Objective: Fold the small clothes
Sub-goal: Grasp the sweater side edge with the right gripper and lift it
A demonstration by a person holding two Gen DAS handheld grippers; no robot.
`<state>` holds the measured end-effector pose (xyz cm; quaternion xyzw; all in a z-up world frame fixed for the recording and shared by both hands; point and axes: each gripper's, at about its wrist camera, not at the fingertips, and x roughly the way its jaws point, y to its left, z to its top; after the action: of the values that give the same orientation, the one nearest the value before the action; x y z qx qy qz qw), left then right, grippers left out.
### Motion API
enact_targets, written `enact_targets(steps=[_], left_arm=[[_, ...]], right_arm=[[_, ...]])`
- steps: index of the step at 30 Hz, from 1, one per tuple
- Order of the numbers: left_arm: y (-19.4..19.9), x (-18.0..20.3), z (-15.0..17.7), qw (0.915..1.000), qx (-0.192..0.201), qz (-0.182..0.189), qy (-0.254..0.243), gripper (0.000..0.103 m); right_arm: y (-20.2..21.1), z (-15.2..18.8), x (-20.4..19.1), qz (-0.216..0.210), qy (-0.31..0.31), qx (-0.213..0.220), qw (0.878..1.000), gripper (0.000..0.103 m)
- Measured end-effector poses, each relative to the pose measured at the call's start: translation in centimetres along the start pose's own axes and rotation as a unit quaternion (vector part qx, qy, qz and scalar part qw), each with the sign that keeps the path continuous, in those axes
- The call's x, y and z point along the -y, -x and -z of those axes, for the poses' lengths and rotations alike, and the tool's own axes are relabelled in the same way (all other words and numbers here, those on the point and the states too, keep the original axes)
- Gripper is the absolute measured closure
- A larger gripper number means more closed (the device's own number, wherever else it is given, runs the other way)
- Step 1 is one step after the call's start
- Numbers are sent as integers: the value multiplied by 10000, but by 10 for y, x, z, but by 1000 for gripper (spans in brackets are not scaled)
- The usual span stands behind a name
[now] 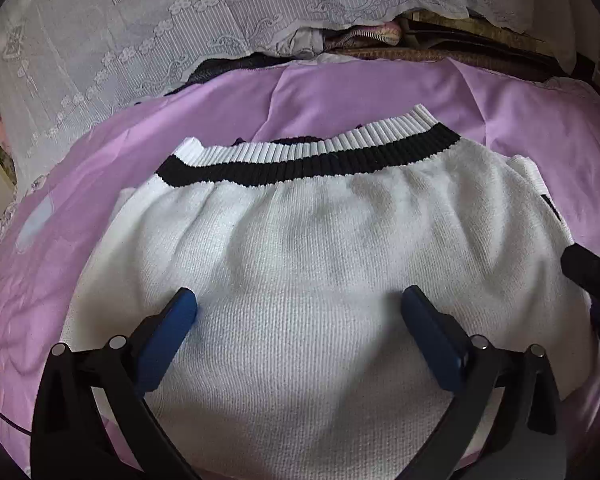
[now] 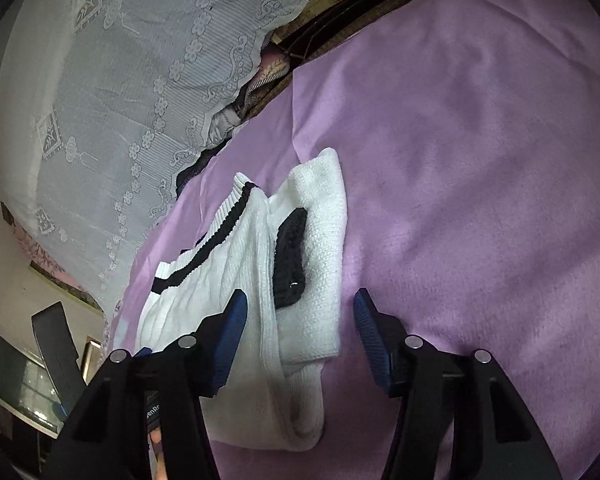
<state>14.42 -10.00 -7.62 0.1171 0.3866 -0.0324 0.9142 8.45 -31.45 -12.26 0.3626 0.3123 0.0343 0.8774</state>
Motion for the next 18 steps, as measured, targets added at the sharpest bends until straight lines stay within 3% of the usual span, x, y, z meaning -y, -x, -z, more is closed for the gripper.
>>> enact_targets(steps=[7,8,10,12,14,18], left_arm=[[2,0,3,10000,64,-22,12,4],[3,0,3,10000,81,2,27,4],[3,-3,3,9999,89,85,71,4],[5,-7,2,9997,69,208,127,4],[7,-10,-4,9992,20,326,226,4],[18,-1,-21,9987,157,437,195,5]], right_arm=[[-19,-8,-12,159,288,-5,9995,47],[-19,-8,-13,172,313,13,9994,49],[-17,-6,-13,134,299,51,9995,64],[-12,-6,-12,60,247,152,9996,70],[-11,-6,-12,5,229,198,9995,70],[-15,-5,-8,-111,82,31,9999,59]])
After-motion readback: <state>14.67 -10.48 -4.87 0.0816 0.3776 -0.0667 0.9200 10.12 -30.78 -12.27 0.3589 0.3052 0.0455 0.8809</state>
